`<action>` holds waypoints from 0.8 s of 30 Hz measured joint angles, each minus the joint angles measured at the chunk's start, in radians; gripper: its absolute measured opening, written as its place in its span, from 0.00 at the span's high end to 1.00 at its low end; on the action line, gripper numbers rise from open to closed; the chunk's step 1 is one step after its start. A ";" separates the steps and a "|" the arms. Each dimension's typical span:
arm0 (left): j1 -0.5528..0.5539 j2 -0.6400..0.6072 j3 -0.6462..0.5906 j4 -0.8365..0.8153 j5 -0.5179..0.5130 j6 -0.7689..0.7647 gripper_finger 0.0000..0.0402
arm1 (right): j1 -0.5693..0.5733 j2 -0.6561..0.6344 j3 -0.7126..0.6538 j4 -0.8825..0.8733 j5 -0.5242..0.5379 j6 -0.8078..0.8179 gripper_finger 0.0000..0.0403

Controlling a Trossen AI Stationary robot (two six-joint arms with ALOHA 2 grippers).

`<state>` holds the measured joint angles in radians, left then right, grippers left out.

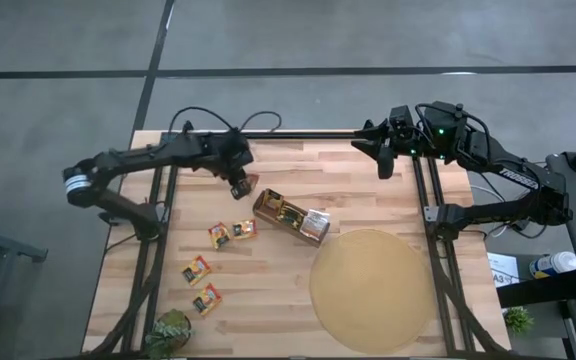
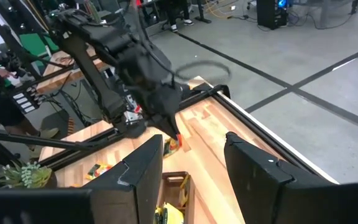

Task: Pick & Place Tea
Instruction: Put the orange tea bag into the left section of the wooden organizer

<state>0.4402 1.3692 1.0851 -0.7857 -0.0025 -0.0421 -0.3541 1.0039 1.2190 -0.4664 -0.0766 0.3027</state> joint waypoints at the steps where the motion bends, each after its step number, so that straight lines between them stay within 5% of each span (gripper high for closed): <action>1: -0.003 -0.015 0.000 0.022 0.000 -0.006 1.00 | 0.000 0.000 0.000 0.000 0.000 0.000 0.58; 18: -0.103 -0.030 -0.010 0.285 -0.001 -0.046 1.00 | 0.000 0.000 0.000 0.000 0.000 0.000 0.58; 24: -0.174 0.012 -0.011 0.297 -0.124 -0.049 1.00 | 0.000 0.000 0.000 0.000 0.001 0.000 0.58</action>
<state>0.2659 1.3817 1.0740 -0.4884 -0.1266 -0.0912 -0.3538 1.0039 1.2193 -0.4663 -0.0761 0.3031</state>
